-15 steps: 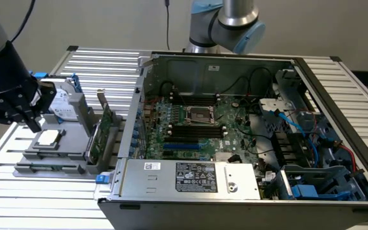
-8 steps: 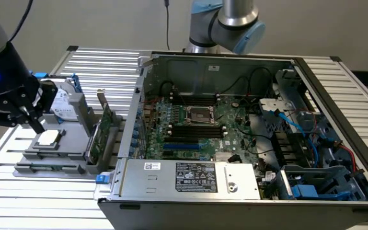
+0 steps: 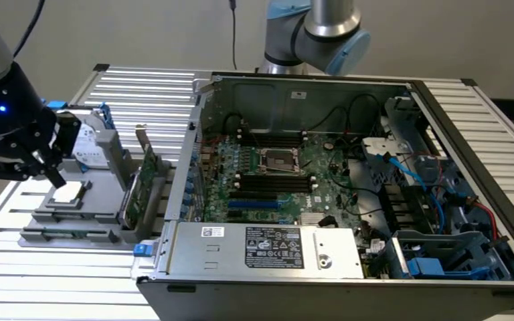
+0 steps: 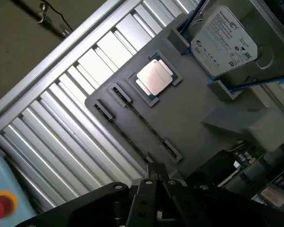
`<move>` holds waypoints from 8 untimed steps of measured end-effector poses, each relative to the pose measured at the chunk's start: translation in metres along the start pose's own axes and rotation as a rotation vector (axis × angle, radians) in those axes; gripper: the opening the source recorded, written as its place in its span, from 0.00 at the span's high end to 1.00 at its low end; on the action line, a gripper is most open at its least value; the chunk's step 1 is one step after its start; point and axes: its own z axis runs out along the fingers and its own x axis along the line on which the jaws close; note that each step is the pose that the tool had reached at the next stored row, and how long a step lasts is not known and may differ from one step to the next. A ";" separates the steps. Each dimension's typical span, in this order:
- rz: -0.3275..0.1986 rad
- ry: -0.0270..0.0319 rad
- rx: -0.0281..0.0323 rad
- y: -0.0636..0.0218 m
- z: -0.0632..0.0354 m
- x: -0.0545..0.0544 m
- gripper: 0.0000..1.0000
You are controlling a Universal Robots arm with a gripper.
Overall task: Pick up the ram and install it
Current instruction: 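Pick up the ram and move it above insertion slot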
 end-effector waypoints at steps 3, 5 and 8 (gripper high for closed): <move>-0.053 -0.0023 -0.0039 0.0001 0.0022 0.000 0.89; -0.089 -0.0029 -0.0060 0.0002 0.0035 0.000 0.89; -0.143 -0.0027 -0.0083 0.0002 0.0050 0.000 0.89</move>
